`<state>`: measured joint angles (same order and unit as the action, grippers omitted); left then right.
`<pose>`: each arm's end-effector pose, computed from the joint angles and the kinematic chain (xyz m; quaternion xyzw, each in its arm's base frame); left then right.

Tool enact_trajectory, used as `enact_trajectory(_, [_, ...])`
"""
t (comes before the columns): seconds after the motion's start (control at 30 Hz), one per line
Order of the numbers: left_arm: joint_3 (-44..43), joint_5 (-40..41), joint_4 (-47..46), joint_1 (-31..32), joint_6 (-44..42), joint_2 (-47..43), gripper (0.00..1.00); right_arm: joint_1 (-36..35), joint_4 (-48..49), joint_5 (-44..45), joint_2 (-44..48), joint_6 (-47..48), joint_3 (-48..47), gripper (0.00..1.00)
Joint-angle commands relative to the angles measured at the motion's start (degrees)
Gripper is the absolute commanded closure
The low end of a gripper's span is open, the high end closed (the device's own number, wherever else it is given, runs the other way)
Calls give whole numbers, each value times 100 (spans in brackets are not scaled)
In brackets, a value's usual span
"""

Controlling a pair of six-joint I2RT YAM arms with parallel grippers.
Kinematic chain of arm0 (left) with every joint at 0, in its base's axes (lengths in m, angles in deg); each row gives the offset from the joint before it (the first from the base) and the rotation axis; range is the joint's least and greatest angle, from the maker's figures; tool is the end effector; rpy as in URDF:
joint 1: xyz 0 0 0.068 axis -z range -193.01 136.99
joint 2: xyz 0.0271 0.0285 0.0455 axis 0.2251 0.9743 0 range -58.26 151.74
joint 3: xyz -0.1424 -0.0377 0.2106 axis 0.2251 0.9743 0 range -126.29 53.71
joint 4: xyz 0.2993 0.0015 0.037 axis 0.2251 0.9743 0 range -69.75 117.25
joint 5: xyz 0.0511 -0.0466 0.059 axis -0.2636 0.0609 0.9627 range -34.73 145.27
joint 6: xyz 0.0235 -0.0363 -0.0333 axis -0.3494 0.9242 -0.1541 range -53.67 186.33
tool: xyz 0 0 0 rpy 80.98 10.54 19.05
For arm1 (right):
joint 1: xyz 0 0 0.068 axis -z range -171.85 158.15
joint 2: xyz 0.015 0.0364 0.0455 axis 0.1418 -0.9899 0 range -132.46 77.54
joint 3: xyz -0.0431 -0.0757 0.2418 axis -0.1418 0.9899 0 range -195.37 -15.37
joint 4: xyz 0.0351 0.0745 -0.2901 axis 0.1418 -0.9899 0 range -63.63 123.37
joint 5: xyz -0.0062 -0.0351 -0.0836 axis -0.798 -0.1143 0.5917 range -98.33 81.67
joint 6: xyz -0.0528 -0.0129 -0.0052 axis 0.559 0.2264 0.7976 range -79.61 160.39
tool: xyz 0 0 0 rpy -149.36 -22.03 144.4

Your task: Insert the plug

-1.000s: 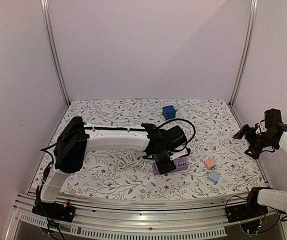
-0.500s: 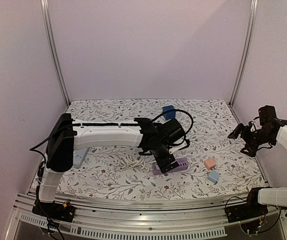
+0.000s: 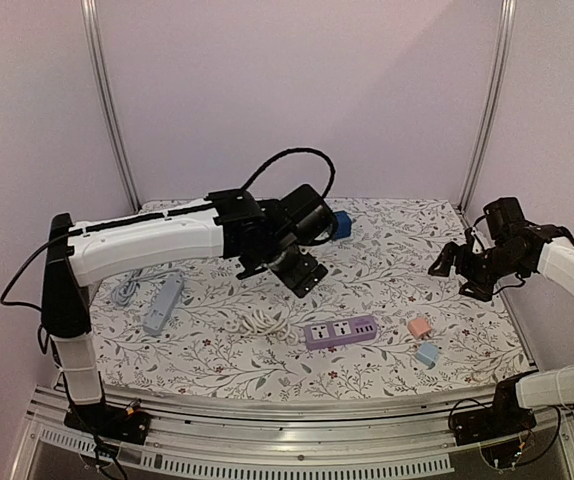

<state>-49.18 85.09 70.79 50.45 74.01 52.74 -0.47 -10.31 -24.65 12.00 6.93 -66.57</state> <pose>0.2205 -0.4005 0.2732 0.3737 0.8549 0.0497 0.3564 0.2640 0.0504 0.2333 0.1664 0.9377 0.2252 0.2055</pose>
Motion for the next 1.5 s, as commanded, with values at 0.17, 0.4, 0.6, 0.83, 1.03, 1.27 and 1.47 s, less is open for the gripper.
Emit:
enact_trajectory(0.17, [794, -242, 128, -915, 780, -808, 0, -1043, -69, 936, -689, 656, -481, 1])
enact_trajectory(0.4, [827, -1086, 231, -1189, 1238, -857, 0, -1652, -565, 1194, -1604, 731, -726, 1])
enact_trajectory(0.6, [826, -1144, 184, -1178, 1251, -1016, 1, -1810, -698, 1328, -2109, 610, -527, 1])
enact_trajectory(0.83, [845, -1281, 202, -1178, 1252, -1016, 1, -1827, -514, 1268, -2317, 502, -175, 1])
enact_trajectory(1.03, [841, -1309, 199, -1165, 1272, -932, 3, -1830, -311, 1291, -2446, 429, -41, 2])
enact_trajectory(1.27, [862, -1308, 185, -1134, 1272, -913, 6, -1833, -61, 1545, -2617, 322, -89, 8])
enact_trajectory(1.47, [990, -1250, 180, -1125, 1305, -998, 7, -1833, 51, 1561, -2742, 305, -54, 19])
